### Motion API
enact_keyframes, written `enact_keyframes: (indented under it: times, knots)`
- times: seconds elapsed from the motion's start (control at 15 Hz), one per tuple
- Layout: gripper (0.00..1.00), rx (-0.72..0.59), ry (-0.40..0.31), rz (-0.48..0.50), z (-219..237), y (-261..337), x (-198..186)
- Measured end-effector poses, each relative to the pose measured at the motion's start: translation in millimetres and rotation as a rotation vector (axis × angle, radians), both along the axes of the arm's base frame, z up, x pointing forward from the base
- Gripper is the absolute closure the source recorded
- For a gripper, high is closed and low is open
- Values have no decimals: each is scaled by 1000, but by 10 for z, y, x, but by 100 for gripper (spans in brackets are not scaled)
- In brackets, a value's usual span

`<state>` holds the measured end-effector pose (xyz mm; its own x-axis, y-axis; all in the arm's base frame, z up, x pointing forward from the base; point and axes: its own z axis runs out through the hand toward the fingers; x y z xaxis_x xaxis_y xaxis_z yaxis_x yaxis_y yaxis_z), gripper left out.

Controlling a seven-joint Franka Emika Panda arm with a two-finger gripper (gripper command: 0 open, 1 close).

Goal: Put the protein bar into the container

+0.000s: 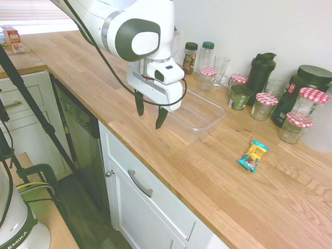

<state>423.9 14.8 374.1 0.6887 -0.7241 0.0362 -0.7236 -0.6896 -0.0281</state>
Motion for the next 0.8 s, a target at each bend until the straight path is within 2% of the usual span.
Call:
enact_keyframes:
  times: [0.33,0.6,0.8]
  knots:
    - [0,-1,-20,-34,18,-156,2]
    - [0,14,-38,-89,71,-663,0]
    - [0,27,-76,-134,336,-1254,51]
